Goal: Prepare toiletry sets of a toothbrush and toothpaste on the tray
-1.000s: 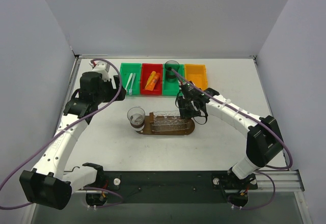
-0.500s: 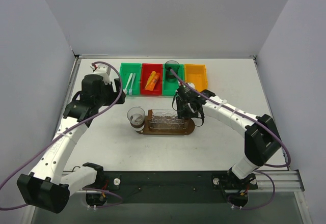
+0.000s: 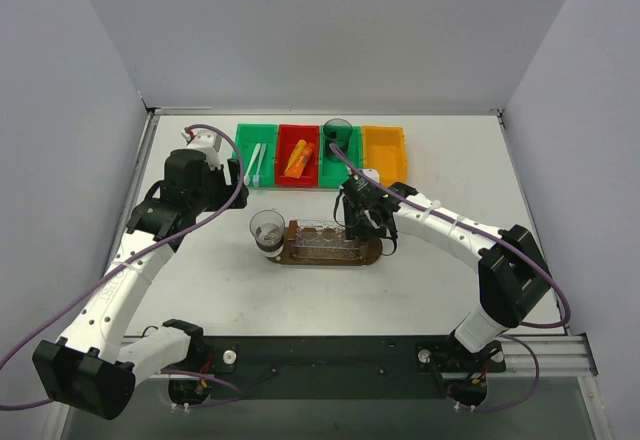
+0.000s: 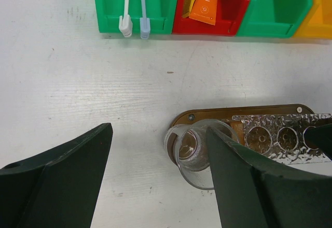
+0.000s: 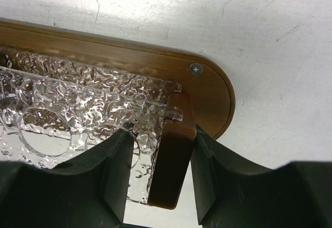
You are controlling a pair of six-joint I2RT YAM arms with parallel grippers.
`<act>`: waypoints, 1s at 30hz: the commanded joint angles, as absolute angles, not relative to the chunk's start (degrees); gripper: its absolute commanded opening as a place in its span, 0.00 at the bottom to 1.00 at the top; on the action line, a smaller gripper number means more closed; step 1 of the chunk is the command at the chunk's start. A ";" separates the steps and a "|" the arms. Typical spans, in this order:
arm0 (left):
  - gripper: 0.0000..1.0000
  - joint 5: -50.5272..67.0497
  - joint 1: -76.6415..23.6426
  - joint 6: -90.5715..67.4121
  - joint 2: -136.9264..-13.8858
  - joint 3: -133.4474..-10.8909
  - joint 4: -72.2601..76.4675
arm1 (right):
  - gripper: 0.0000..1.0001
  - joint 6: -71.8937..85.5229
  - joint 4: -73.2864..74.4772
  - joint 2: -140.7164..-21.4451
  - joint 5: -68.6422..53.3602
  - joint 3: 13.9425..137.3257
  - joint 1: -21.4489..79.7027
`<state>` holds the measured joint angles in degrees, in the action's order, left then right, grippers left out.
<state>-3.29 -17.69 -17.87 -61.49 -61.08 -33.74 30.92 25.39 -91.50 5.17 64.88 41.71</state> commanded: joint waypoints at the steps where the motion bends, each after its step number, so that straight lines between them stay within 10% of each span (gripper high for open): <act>1: 0.83 -4.39 -18.02 -18.11 -60.38 -61.00 -33.49 | 0.00 32.17 24.70 -90.00 6.86 64.86 42.45; 30: 0.83 -4.48 -18.19 -17.93 -59.85 -60.56 -33.66 | 0.00 32.78 24.26 -92.29 6.42 66.00 43.86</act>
